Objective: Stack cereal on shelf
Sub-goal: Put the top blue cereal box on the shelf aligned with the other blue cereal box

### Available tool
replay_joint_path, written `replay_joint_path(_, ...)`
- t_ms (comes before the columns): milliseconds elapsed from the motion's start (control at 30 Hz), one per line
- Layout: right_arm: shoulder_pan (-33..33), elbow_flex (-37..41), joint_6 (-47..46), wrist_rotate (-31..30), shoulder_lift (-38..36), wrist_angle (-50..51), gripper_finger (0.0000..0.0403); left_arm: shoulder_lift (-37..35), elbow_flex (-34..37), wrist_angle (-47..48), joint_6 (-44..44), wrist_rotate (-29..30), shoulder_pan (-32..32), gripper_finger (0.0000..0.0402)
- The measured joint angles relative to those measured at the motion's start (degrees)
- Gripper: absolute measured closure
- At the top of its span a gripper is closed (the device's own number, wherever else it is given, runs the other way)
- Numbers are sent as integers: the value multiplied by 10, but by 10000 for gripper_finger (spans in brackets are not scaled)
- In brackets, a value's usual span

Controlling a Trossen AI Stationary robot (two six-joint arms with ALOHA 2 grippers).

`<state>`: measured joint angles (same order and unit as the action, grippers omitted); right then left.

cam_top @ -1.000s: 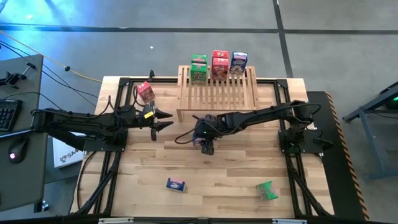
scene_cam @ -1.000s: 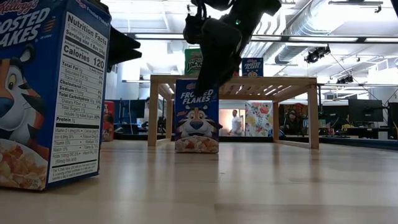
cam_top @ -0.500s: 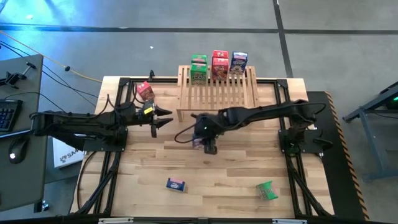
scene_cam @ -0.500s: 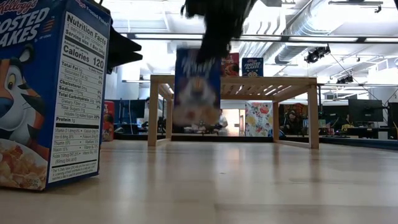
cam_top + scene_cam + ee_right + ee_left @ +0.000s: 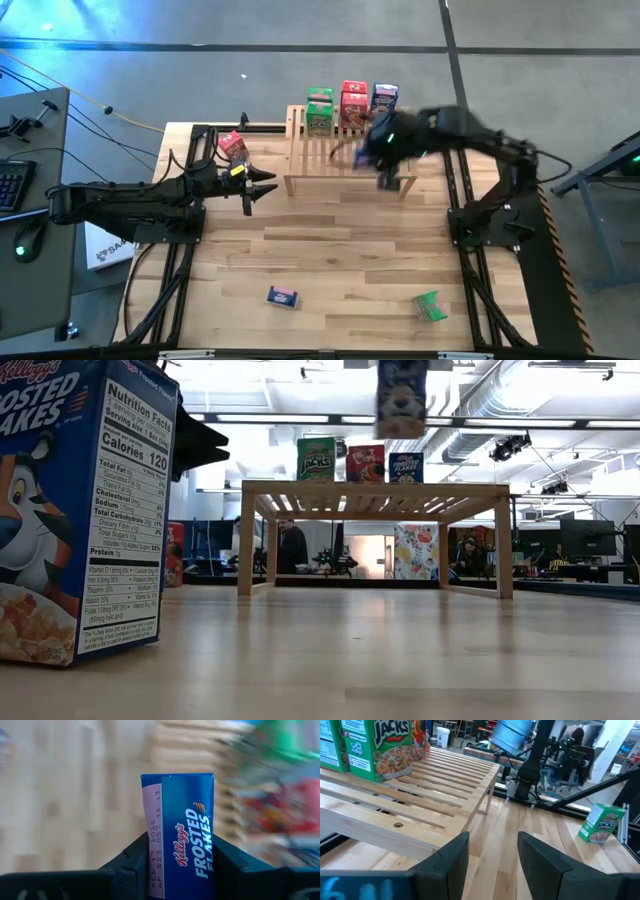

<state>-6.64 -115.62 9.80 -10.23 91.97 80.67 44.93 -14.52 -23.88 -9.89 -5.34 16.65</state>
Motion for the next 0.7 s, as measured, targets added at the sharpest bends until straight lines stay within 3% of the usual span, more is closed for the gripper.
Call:
replay_joint_path(200,-172,-1,70,-13,-17,27,274,0,0,0,0,-1,3,244)
replay_joint_path(333,-254,7,126,47,-8,-2,274,0,0,-1,0,-1,2,244)
replay_joint_path(433,-286,34,151,82,-7,-32,274,0,0,-1,0,-1,2,244)
replay_joint_path(700,-313,111,177,109,-7,-88,274,0,0,-4,0,1,2,244)
